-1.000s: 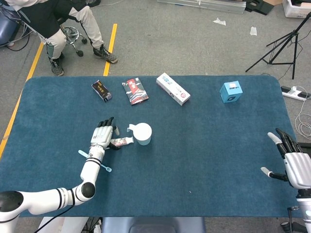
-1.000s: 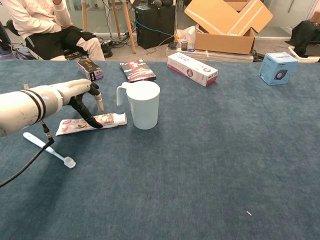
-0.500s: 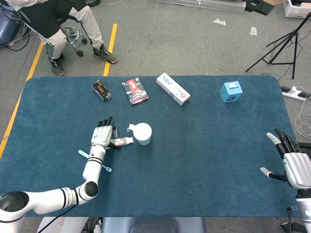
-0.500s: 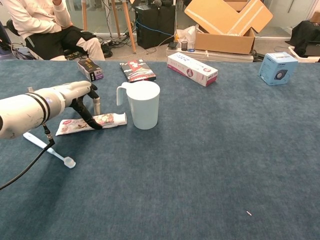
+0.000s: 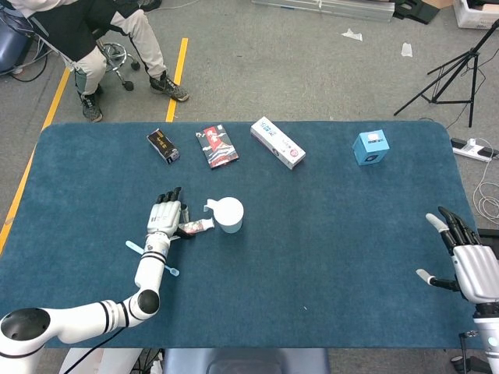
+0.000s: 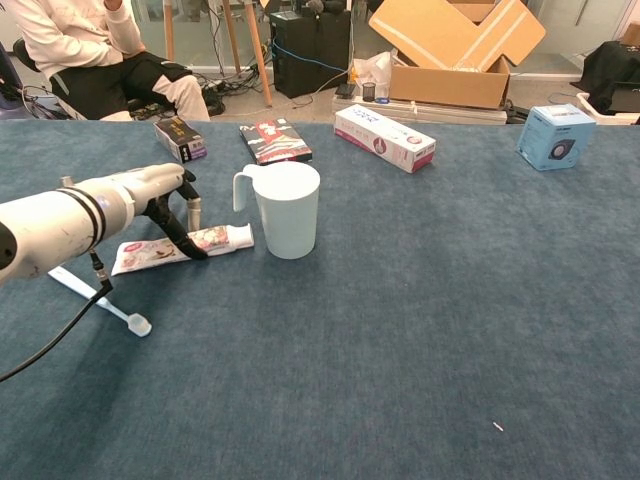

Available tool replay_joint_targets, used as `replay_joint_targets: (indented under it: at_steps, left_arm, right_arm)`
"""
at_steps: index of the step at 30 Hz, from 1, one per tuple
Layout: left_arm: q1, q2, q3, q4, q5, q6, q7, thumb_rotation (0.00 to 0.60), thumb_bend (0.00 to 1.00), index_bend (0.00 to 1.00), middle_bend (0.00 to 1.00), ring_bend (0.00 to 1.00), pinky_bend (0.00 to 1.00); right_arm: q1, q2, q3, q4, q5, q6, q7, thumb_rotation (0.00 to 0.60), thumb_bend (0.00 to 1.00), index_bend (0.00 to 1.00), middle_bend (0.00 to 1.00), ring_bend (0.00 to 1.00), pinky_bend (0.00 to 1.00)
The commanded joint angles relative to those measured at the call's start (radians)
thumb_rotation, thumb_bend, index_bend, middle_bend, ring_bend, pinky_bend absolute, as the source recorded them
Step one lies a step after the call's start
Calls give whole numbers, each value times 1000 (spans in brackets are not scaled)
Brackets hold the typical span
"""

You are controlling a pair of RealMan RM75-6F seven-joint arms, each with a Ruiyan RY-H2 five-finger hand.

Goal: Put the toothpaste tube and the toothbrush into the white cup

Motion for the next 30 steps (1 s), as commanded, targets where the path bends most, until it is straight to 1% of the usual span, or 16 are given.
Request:
replay_joint_targets:
  at_steps: [1,11,27,30]
  left_arm:
    - [1,0,-2,1,-1,0,2,600,20,540,0,0,0]
    - [4,0,-6,4,-4,-8,9,600,20,517,0,0,0]
    - [11,-5,-13,5,1,-13,-3,600,21,522,0,0,0]
    - [13,-5,-12,5,5,-12,-4,600,41,524,0,0,0]
  right_arm:
    - [1,0,0,0,1,-2,0,600,41,135,0,0,180]
    - [2,-2,-1,-1,0,-5,-4,600,41,135,0,0,180]
    - [4,-3,-3,-1,-1,-6,-5,600,41,135,0,0,180]
    - [4,-3,-3,-1,-2,-6,-6,600,41,135,0,0,180]
